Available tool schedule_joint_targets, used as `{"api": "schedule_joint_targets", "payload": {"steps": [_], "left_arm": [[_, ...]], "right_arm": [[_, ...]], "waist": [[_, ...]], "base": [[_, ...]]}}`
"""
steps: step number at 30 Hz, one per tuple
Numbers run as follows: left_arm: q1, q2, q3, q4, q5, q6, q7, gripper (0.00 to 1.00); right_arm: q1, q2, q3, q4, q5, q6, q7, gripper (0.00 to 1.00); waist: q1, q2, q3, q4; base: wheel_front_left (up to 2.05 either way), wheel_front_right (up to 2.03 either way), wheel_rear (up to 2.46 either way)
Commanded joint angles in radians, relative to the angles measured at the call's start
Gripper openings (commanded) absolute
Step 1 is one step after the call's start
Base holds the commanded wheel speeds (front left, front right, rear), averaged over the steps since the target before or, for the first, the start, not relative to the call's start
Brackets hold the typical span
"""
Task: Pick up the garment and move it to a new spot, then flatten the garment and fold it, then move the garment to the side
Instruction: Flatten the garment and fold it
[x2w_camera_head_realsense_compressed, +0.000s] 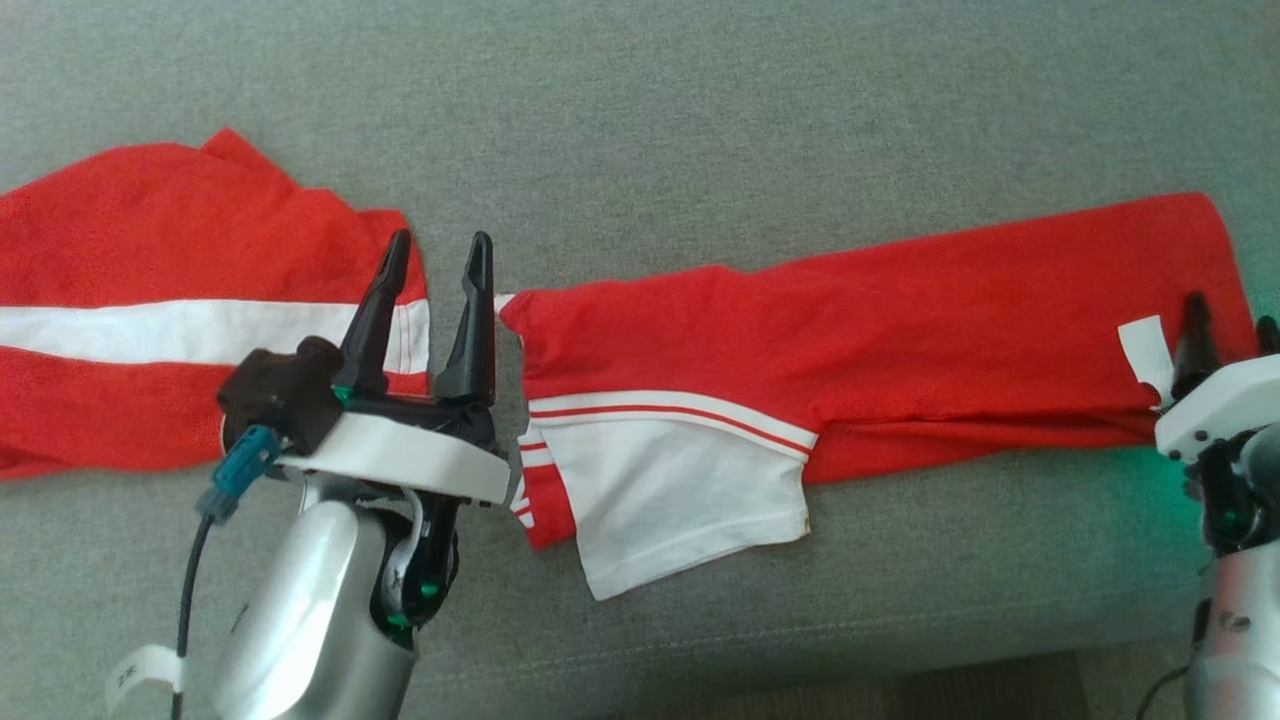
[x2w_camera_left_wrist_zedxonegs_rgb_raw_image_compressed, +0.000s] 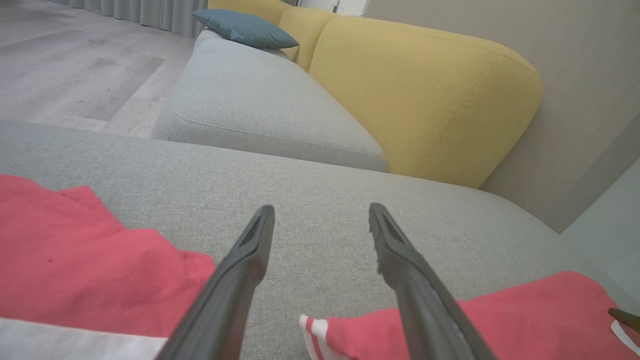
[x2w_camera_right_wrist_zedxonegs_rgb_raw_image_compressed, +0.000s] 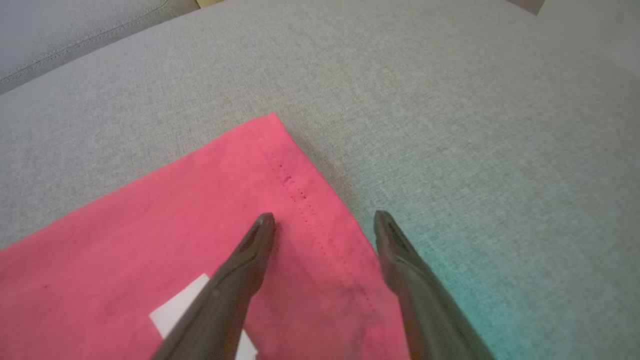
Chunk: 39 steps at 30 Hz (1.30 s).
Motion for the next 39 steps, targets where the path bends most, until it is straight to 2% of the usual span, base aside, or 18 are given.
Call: {"api": "schedule_joint_targets", "payload": {"steps": [1,20,21,22,23,30,36,39], "left_arm": [[-0.037,0.003,0.042,-0.031,0.011,-0.007,-0.005,1.00],[-0.059,0.032,0.088,-0.055,-0.004,-0.002,-0.005,1.00],[-0.060,0.033,0.090,-0.057,-0.004,-0.001,-0.005,1.00],[-0.061,0.034,0.092,-0.059,-0.005,0.000,-0.005,1.00],[-0.061,0.035,0.094,-0.061,-0.006,0.001,-0.005,1.00],[-0.057,0.039,0.107,-0.072,-0.012,0.006,-0.005,1.00],[-0.045,0.034,0.110,-0.078,-0.017,0.007,-0.005,1.00],[-0.036,0.027,0.113,-0.084,-0.021,0.006,-0.005,1.00]], "right_arm": [[-0.023,0.001,0.025,-0.029,-0.009,0.007,0.010,1.00],[0.037,0.015,0.042,-0.095,0.061,0.007,0.066,1.00],[0.036,0.016,0.043,-0.094,0.067,0.007,0.072,0.76],[0.035,0.016,0.044,-0.093,0.073,0.007,0.080,0.26],[0.034,0.016,0.045,-0.092,0.079,0.007,0.087,0.00],[0.018,-0.014,0.011,-0.120,0.071,0.007,0.107,0.00],[-0.006,-0.070,-0.058,-0.142,-0.085,0.007,0.058,0.00],[-0.031,-0.074,-0.114,-0.145,-0.168,0.007,0.036,0.00]], "waist": [[0.0000,0.0000,0.007,-0.003],[0.0000,0.0000,0.038,-0.007],[0.0000,0.0000,0.037,-0.008],[0.0000,0.0000,0.036,-0.008],[0.0000,0.0000,0.035,-0.009],[0.0000,0.0000,0.016,-0.006],[0.0000,0.0000,-0.011,0.000],[0.0000,0.0000,-0.028,0.005]], "base": [[0.00,0.00,0.00],[0.00,0.00,0.00],[0.00,0.00,0.00],[0.00,0.00,0.00],[0.00,0.00,0.00],[0.00,0.00,0.00],[0.00,0.00,0.00],[0.00,0.00,0.00]]}}
